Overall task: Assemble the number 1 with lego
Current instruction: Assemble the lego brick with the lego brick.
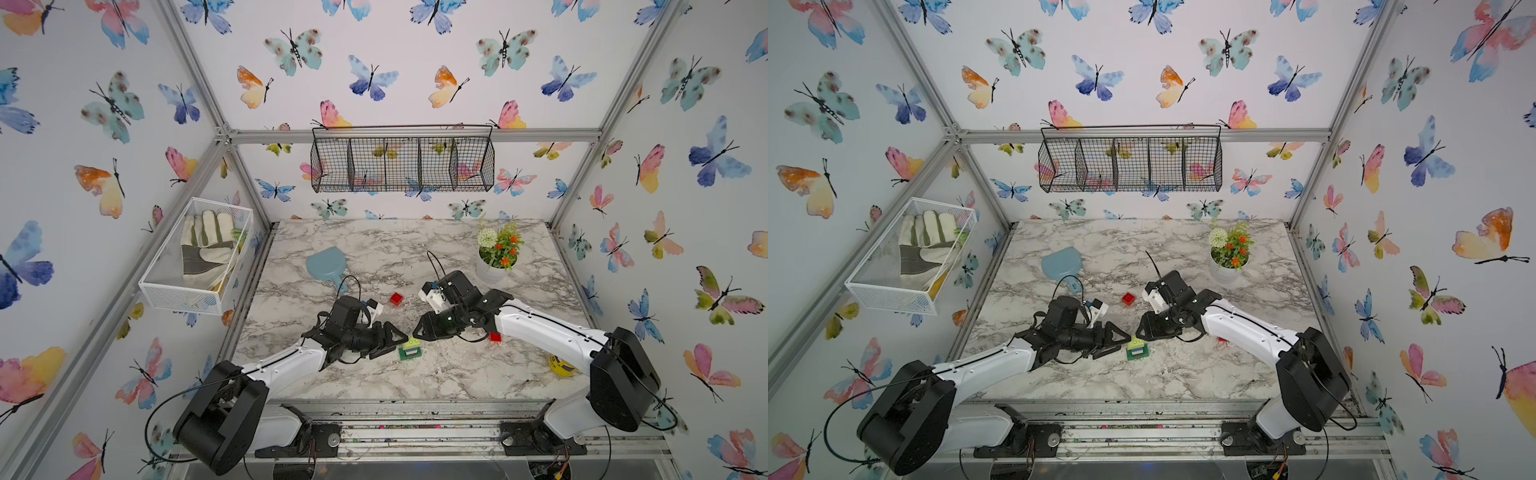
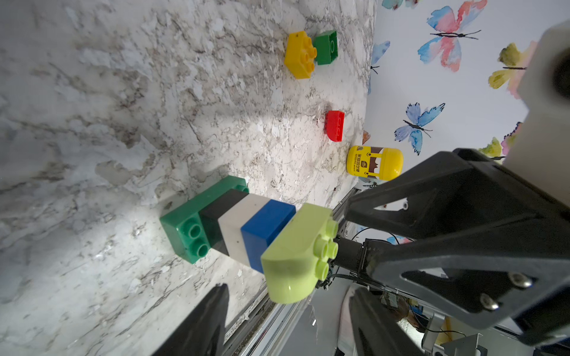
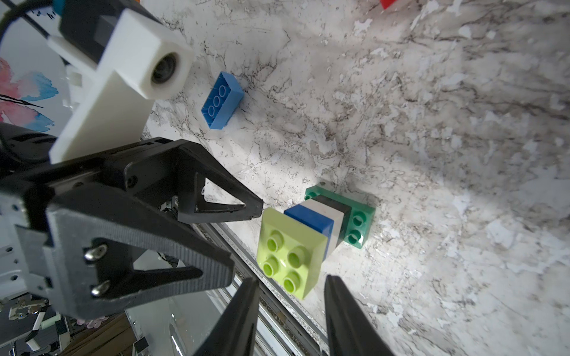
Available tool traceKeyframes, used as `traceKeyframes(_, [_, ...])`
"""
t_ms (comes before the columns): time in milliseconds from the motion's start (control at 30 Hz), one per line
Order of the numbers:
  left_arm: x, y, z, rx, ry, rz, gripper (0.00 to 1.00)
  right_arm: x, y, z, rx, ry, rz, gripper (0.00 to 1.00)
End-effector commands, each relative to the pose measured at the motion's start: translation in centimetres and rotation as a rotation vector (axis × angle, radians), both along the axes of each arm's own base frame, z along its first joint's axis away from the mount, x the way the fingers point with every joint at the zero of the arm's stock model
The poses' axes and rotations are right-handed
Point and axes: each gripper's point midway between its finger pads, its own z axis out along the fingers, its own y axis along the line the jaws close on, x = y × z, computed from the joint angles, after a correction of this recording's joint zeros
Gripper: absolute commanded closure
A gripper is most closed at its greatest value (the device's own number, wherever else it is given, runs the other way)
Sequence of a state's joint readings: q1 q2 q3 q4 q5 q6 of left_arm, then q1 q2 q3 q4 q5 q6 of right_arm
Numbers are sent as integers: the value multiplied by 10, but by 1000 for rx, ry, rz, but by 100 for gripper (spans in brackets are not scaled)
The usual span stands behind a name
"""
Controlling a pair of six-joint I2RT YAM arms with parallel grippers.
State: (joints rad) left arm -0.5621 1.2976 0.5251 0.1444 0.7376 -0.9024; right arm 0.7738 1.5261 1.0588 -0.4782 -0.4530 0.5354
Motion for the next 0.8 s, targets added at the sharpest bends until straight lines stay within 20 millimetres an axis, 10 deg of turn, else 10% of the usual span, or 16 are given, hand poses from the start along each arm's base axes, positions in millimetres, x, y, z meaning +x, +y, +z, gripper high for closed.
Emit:
traceKeyframes(0, [7,-6,5,-12,-23,7,34,-5,2,-9,0,32,15,64])
traceKeyframes(767, [8,-11,-7,3,12,-8,46,-13,1,-31,-37,81,40,70])
